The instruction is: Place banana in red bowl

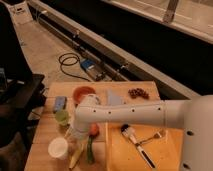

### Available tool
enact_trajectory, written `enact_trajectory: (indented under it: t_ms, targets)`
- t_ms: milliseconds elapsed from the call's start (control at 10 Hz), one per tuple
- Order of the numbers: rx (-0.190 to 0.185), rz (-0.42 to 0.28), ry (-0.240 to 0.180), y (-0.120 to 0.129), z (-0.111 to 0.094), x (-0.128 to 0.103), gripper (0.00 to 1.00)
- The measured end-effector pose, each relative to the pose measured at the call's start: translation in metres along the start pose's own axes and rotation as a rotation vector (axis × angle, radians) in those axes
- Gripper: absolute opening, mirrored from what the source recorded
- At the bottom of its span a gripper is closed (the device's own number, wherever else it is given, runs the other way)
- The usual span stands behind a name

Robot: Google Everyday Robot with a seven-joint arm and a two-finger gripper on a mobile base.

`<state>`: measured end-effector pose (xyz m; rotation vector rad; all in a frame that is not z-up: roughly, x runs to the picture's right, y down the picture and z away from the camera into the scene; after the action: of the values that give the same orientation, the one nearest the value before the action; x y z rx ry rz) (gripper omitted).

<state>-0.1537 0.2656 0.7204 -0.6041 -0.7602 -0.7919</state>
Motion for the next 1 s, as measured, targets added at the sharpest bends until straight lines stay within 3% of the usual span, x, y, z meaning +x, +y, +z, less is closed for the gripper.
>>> enact_trajectory:
  t_ms: [700, 1000]
  targets:
    - [-0.018, 0.048, -0.05, 0.003, 0.033, 0.008, 0.65]
    - [-0.026, 0.045, -0.065, 0.007, 0.041, 0.01, 0.44]
